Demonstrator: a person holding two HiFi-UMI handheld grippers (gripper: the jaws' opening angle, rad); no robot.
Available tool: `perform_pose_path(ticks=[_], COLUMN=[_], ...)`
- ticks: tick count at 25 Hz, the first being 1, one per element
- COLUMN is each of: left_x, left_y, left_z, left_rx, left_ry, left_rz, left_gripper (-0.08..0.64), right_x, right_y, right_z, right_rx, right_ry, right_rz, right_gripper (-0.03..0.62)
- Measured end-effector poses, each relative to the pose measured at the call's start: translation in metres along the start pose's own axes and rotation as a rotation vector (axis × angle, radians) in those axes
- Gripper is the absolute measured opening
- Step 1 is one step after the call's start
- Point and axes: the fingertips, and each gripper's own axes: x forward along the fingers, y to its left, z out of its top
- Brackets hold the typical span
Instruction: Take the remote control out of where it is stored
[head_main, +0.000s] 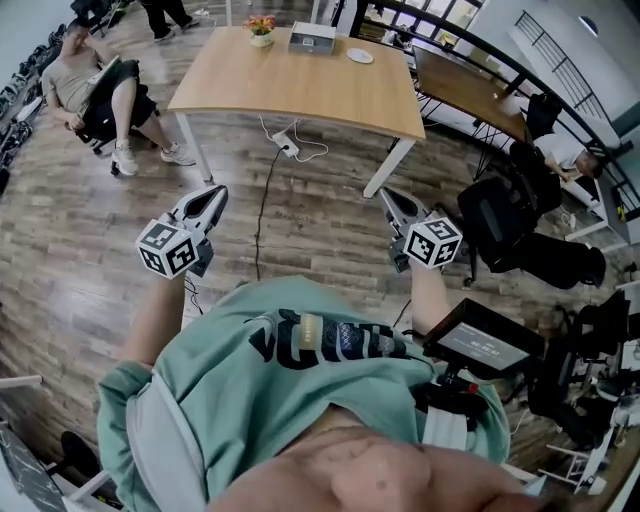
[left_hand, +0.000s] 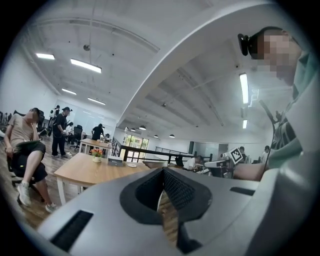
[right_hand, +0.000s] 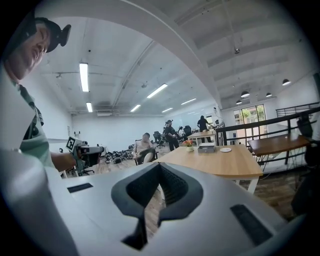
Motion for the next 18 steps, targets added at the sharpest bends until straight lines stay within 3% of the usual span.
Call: perform_pose_path(ticks=[4, 10, 18], left_x=[0.006, 0.022, 0.033], left_y=[0.072, 0.165, 0.239], left_z=[0.032, 0.070, 0.079], left_rx=[-0.005, 0.040, 0.009], left_ry=[-0.044, -0.038, -0.013], left_rz=[-0.045, -0.109, -0.154], left_gripper=[0.002, 0.002, 0.002], right_x=[0.060, 0.137, 0.202], right_y=[0.009, 0.024, 0.038], right_z=[0.022, 0.060, 0.065], right_rx=[-0.033, -0.036, -0.030], right_ry=[0.006, -0.033, 0.012], right_rz=[-0.052, -0.119, -0.151], right_gripper=[0.005, 0.005, 0.005])
